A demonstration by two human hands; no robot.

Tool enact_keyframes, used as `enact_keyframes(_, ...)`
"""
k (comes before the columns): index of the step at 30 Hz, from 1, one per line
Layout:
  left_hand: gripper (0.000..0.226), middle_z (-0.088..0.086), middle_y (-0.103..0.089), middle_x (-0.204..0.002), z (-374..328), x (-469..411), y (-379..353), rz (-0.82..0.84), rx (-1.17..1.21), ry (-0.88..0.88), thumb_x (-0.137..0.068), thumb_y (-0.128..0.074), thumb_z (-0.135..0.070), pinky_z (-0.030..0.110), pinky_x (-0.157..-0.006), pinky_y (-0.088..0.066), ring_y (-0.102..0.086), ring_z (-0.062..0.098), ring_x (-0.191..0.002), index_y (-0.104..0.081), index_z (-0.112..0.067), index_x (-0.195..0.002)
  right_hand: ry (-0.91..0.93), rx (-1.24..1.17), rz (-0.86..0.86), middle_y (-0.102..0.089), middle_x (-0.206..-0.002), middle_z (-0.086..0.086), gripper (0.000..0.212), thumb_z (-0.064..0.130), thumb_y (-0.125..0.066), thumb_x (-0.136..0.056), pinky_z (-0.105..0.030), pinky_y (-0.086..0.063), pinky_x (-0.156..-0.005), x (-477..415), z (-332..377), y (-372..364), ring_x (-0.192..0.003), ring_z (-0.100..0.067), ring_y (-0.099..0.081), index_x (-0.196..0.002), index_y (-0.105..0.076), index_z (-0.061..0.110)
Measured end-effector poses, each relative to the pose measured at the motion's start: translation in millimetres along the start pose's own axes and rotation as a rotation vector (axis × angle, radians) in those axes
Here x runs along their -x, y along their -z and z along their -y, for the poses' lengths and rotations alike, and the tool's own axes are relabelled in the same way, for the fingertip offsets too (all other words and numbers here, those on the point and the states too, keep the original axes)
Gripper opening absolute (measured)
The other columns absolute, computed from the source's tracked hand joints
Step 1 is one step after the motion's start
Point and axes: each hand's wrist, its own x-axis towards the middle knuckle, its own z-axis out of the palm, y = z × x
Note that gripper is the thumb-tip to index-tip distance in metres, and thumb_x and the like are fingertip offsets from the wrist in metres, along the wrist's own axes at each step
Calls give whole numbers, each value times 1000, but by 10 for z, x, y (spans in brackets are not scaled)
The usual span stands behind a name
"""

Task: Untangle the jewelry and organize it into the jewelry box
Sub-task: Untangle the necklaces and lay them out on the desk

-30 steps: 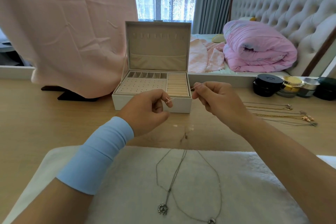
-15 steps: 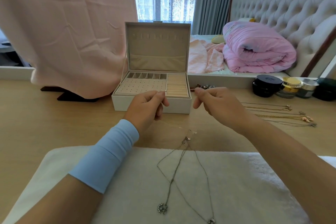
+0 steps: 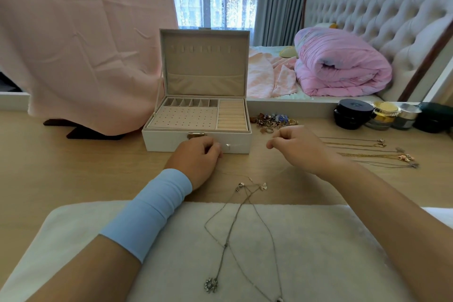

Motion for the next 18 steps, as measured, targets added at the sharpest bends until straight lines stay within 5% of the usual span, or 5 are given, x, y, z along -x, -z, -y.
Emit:
enact_keyframes(4,16,-7,-64,-95,-49,2,38,-34,-165,30,-94,-51,-24,25,-77,-46,-60,17,-90,-65,-26,-102,6,231,19,-61,-92,12,16,20,-55,-96,-23,-40,-66,3,-21,32,-85,-9,-56,-98,-70,26)
enact_keyframes(7,10,-14,-61,-87,-206,88,78,-84,-221,-74,-88,-55,-25,27,-72,-47,-58,12,-83,-60,-31,-92,147,489,75,-54,-107,10,21,25,-64,-93,-22,-38,-76,27,20,98,-95,-8,-52,-113,-65,33)
enact_keyframes(13,18,-18,-63,-88,-524,274,-106,233,-399,-232,-78,-65,-54,26,-71,-50,-58,4,-82,-65,-39,-89,191,494,394,-60,-81,28,14,40,-84,-77,-10,-37,-59,191,227,159,-72,6,-56,-84,-73,41)
enact_keyframes(18,21,-15,-64,-88,-516,239,-166,250,-472,-208,-81,-65,-55,24,-68,-50,-59,7,-80,-70,-34,-84,157,468,490,-68,-91,18,10,36,-85,-77,-15,-39,-65,207,204,106,-79,-1,-57,-81,-76,39)
